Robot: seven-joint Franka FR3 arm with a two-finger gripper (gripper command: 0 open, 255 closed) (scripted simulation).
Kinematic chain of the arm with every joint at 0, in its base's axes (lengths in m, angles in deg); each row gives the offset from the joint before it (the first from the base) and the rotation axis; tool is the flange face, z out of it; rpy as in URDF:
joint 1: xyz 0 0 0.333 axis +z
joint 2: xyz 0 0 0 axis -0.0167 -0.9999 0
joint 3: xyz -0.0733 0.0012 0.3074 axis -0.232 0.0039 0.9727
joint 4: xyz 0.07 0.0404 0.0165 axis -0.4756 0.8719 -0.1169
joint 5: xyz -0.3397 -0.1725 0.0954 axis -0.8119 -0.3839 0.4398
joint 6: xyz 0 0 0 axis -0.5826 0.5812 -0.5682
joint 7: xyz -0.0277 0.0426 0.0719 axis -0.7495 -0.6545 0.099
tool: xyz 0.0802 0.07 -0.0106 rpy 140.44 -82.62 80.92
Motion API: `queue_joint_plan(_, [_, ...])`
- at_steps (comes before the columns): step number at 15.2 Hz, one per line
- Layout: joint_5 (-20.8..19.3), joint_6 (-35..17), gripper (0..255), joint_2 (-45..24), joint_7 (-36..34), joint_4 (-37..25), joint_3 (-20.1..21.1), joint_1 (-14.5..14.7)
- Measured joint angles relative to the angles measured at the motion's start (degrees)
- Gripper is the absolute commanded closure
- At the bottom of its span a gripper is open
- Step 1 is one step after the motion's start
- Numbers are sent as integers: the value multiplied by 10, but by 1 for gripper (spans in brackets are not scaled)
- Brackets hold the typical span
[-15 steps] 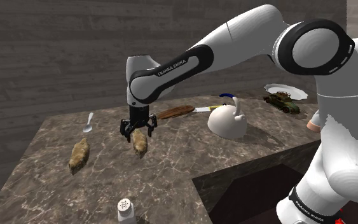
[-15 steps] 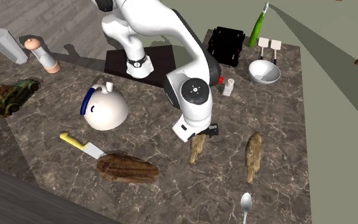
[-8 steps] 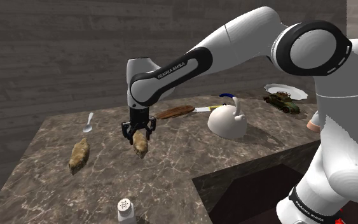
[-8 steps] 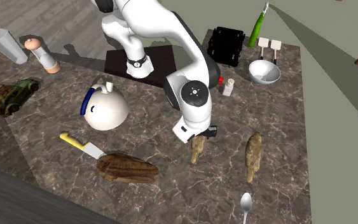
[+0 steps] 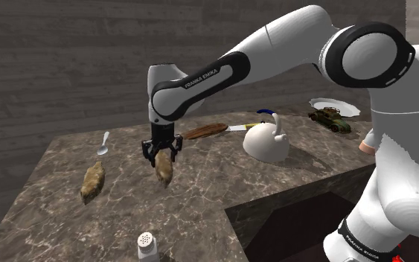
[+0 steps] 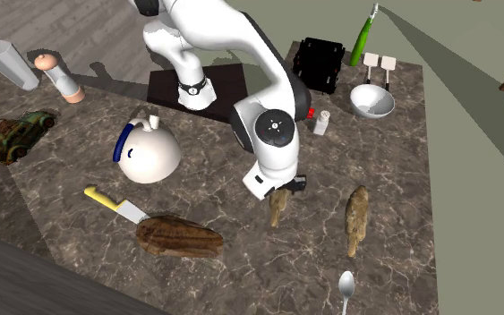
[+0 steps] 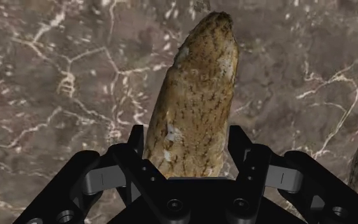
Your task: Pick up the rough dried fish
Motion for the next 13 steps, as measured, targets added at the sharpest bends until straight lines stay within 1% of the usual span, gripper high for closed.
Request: queue_joint_plan(13, [8,80,255,36,-3,-45,4,-4])
